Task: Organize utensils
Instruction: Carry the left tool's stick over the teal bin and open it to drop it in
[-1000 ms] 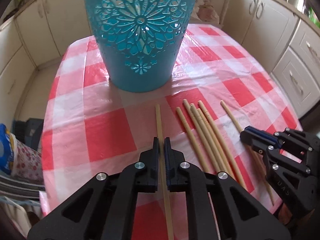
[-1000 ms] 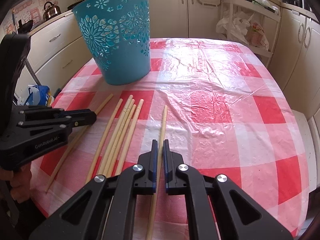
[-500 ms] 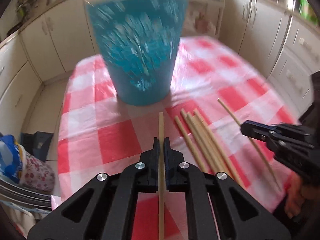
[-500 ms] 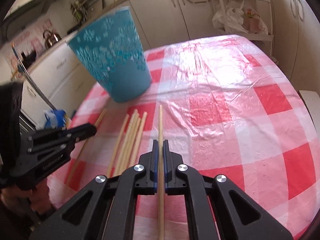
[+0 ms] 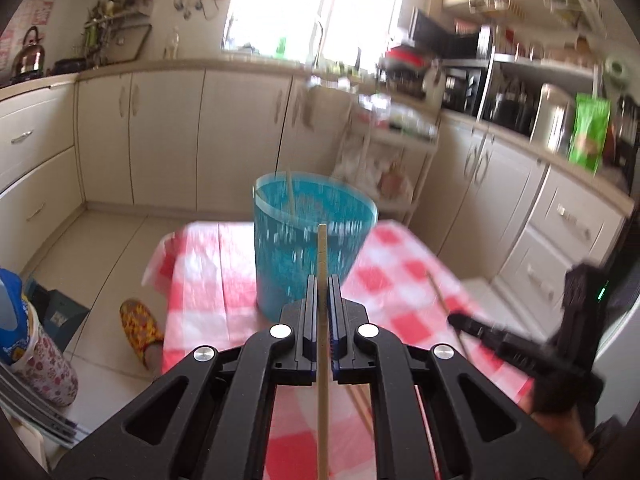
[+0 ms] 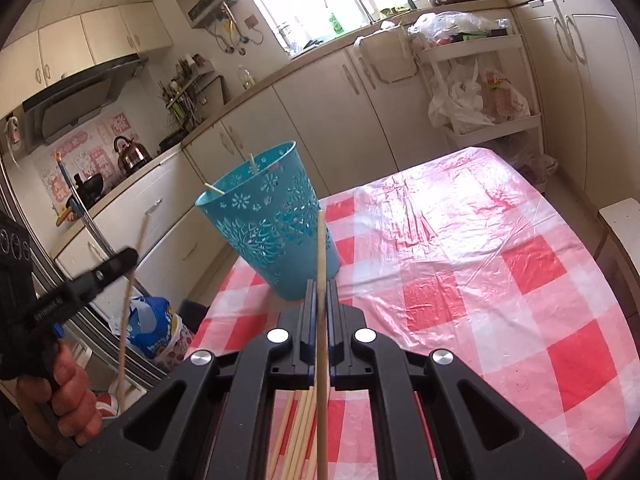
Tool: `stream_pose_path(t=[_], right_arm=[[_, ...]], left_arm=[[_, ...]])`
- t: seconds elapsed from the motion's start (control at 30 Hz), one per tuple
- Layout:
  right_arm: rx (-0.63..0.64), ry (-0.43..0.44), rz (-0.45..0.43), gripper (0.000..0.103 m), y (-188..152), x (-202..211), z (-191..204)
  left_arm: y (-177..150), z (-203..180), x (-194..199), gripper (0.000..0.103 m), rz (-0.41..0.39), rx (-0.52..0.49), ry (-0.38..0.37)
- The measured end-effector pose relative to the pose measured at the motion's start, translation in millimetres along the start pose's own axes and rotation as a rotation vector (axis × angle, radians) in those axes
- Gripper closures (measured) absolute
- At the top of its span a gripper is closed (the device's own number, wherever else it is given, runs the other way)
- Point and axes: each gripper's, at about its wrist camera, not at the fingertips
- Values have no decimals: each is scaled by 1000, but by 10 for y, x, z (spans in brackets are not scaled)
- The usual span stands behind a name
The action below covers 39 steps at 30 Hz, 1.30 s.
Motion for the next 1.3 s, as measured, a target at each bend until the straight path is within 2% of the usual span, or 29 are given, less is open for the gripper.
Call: stream_pose_path(t=[0.57,0.87,1.07,1.2,1.3], right_arm=[[-50,1,-37,98,44,-7,-134],[-75,9,-50,98,79,2,-162],[-67,8,-42,98,77,-16,-133],[-70,9,-39,98,80,-23,-136],[-72,12,-38,98,87,-26,-144]], left_arm=[[1045,112,-49,98,-267,98,-43],[1327,87,-303,98,-325,120,-46],[1597,55,-577,98,-412,131,-38],[1635,72,-851,98,-419,143,-14],[1552,107,-1094,98,-393,155,9]])
Point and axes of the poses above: each gripper's, at about its wrist camera, not at the fingertips, and x roughly against the way its jaws point, z to its left, y to its top, and after that the axes turned 4 degrees about x, right-handed
